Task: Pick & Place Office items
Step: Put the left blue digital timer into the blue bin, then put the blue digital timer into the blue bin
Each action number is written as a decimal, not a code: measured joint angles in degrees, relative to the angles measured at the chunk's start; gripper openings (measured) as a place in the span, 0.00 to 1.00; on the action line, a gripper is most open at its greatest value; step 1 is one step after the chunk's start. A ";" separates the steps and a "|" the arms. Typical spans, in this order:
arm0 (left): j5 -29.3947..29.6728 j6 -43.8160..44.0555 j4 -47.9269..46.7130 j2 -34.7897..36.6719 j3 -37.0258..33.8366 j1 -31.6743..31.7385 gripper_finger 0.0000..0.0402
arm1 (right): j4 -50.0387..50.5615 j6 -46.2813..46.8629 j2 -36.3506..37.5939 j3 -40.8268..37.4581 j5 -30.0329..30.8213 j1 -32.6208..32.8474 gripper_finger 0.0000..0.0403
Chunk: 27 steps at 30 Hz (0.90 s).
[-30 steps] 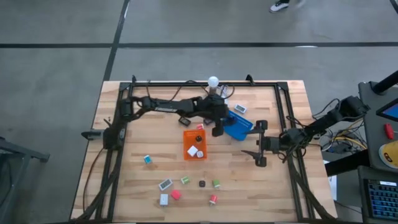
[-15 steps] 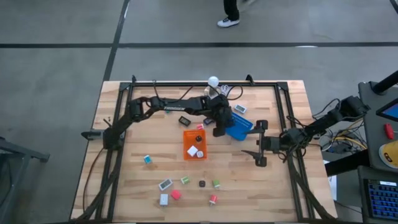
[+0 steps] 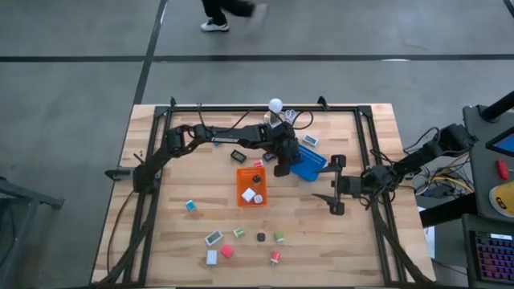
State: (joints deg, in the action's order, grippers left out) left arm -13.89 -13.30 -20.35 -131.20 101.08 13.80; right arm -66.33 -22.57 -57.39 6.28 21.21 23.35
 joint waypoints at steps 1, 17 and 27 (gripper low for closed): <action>0.11 0.05 -0.19 0.00 -0.04 0.00 0.32 | 0.01 0.02 0.00 0.00 0.00 0.00 0.81; 2.90 0.84 -0.27 0.00 -0.07 -0.30 0.61 | 0.01 0.04 -0.02 0.02 0.02 0.00 0.81; 2.73 -0.90 0.67 0.97 -0.13 -0.59 0.61 | 0.02 0.04 -0.04 0.02 0.02 0.00 0.81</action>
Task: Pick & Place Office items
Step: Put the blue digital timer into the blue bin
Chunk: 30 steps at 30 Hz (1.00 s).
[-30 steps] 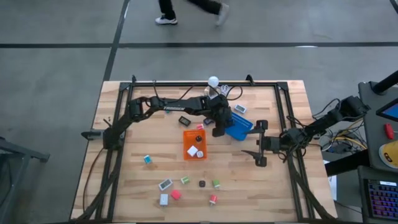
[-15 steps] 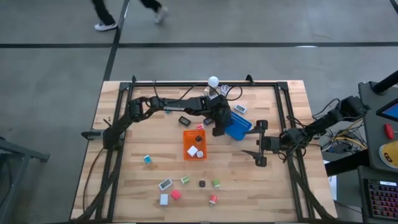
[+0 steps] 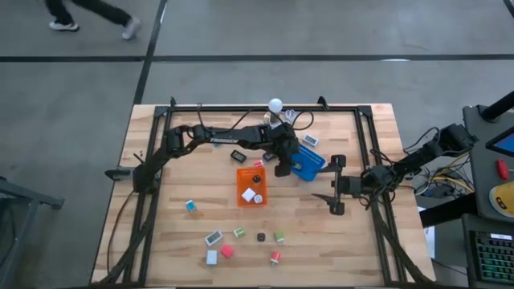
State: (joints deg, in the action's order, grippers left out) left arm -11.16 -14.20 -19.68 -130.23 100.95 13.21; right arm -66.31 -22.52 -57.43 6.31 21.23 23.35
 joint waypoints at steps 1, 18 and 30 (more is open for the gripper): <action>0.02 -0.31 0.00 0.32 0.00 0.00 0.61 | 0.03 0.01 0.00 0.00 0.00 0.00 0.81; 0.70 -1.46 14.49 25.03 -25.39 -0.11 0.62 | 4.43 3.08 -0.11 -0.02 1.41 0.00 0.81; 1.71 6.50 42.96 58.44 -68.51 -0.75 0.62 | 15.77 6.95 -0.63 4.15 -0.32 -5.19 0.81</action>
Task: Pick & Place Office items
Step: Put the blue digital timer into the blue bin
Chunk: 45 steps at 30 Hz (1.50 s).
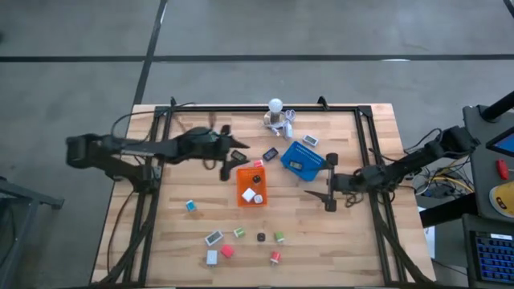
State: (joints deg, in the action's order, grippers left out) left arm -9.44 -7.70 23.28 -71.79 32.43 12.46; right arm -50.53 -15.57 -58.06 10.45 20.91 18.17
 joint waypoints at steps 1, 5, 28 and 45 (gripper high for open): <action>0.79 0.35 1.05 2.13 -2.31 -0.27 0.62 | 1.81 0.22 -0.53 1.25 -0.73 -0.86 0.81; 4.15 1.28 4.61 9.42 -10.63 -1.03 0.62 | 7.24 0.36 -3.99 6.47 -5.34 -4.41 0.81; 6.69 3.08 9.78 18.34 -21.56 -1.28 0.62 | 53.99 -2.27 -29.24 38.83 -35.87 -29.48 0.76; 7.16 3.71 9.71 18.34 -21.56 -1.24 0.62 | 78.87 -15.64 -44.28 59.24 -36.04 -36.21 0.77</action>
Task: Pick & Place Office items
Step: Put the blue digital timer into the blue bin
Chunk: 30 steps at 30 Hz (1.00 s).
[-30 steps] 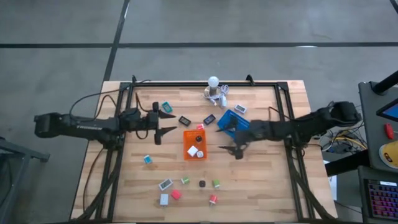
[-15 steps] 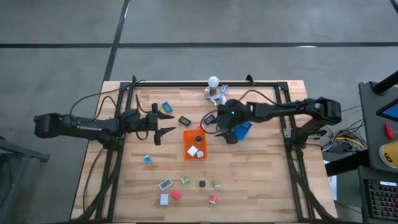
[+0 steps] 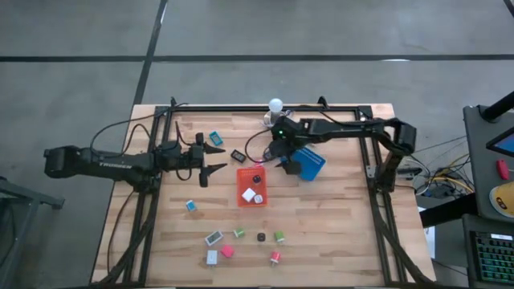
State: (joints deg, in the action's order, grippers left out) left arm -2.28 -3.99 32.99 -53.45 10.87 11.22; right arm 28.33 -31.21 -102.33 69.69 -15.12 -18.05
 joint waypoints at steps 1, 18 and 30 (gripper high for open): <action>0.00 -0.01 -0.02 0.00 0.00 0.00 0.62 | 0.91 -0.55 -0.86 0.78 0.01 -0.29 0.77; 0.92 -0.11 -0.55 -0.17 0.00 0.00 0.62 | 8.18 -3.69 -9.74 11.07 0.03 -3.12 0.77; 1.07 -0.24 -0.44 -0.17 0.00 0.00 0.62 | 9.93 -2.27 -16.08 13.38 1.19 -3.10 0.77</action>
State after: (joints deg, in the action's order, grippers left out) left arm -1.21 -4.23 32.55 -53.63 10.87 11.22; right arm 38.27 -33.47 -118.41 83.07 -13.93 -21.15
